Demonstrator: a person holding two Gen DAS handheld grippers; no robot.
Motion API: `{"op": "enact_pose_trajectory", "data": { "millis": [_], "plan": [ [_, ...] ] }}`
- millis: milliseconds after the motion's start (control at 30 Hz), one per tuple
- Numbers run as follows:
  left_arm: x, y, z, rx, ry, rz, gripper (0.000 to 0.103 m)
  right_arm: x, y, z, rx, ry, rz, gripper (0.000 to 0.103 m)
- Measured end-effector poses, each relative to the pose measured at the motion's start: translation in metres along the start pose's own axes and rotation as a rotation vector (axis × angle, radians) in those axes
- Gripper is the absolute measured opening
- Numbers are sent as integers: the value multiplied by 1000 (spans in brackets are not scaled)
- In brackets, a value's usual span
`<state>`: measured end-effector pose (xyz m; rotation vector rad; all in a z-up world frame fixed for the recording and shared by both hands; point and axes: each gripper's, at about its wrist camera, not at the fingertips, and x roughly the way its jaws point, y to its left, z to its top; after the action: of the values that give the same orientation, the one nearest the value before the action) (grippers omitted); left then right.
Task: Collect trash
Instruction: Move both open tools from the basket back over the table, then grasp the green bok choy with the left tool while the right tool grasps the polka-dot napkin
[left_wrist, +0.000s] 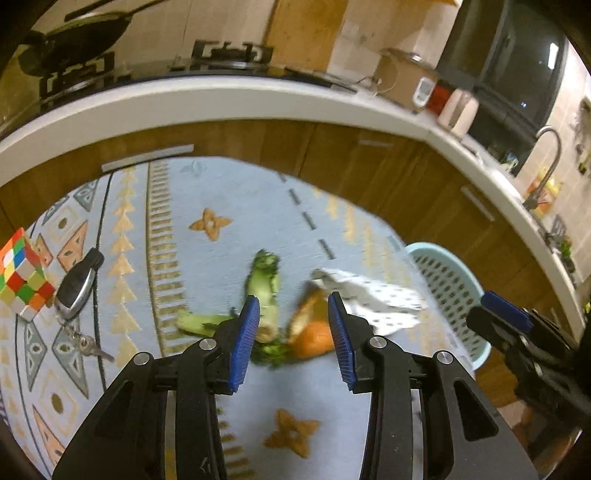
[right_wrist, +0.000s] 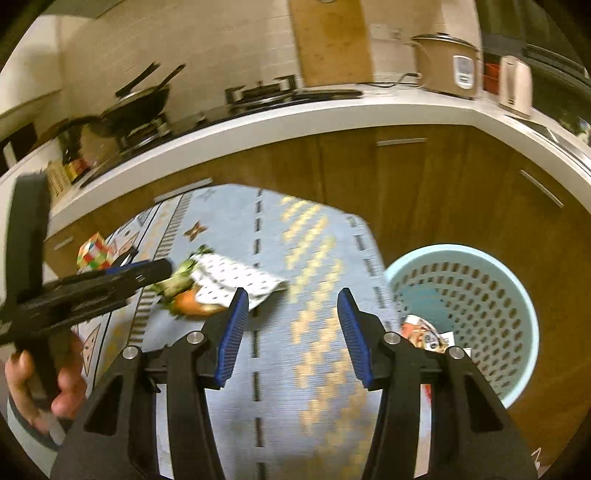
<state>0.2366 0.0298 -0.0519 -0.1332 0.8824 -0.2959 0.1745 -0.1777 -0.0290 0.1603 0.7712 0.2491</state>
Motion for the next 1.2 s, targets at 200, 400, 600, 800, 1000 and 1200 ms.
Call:
{"op": "enact_pose_trajectory", "data": {
  "millis": [200, 400, 600, 800, 1000, 1200],
  "plan": [
    [28, 9, 8, -12, 75, 74, 36, 3, 17, -3, -61, 6, 35, 46],
    [43, 15, 8, -34, 119, 95, 30, 13, 23, -2, -115, 36, 52, 47],
    [34, 18, 1, -82, 45, 82, 20, 32, 33, 5, -157, 63, 53, 47],
    [11, 27, -6, -109, -65, 33, 20, 60, 42, 14, -214, 112, 51, 47],
    [13, 35, -13, -133, -100, -22, 20, 88, 44, 12, -227, 167, 52, 47],
    [19, 35, -16, -144, -95, -43, 20, 91, 39, 12, -195, 157, 36, 40]
  ]
}}
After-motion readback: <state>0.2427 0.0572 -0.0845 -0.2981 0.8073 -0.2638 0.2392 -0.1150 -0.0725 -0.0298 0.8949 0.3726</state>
